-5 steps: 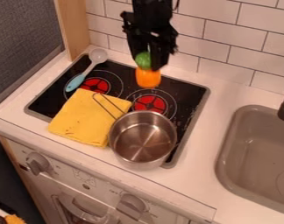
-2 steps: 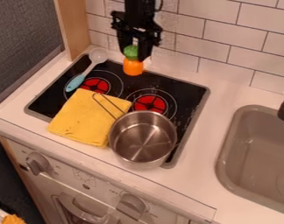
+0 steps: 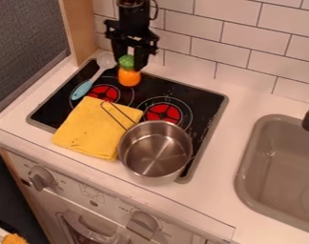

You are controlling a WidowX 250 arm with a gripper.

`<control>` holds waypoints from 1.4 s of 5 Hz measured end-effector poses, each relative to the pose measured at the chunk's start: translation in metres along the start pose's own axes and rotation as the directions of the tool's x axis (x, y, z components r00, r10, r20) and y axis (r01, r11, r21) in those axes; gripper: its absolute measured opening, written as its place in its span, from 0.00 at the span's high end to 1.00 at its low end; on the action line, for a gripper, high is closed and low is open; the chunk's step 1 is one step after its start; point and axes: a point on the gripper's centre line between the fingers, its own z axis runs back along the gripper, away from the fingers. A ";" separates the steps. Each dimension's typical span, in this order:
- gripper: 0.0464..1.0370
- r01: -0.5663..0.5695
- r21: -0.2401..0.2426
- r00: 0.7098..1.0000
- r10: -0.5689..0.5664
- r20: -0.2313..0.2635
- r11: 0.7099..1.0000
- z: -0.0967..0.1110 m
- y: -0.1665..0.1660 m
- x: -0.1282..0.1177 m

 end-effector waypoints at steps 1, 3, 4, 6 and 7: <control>0.44 -0.009 -0.003 1.000 0.009 -0.003 1.000 -0.001 0.004 -0.002; 0.08 0.012 -0.030 1.000 -0.012 0.003 0.999 -0.003 0.000 -0.002; 0.03 0.013 -0.040 1.000 -0.012 0.016 0.999 0.007 -0.003 -0.003; 0.04 0.030 -0.034 0.996 -0.027 0.082 0.999 0.043 -0.007 -0.011; 0.04 0.029 -0.039 0.997 -0.026 0.067 0.999 0.039 -0.010 -0.017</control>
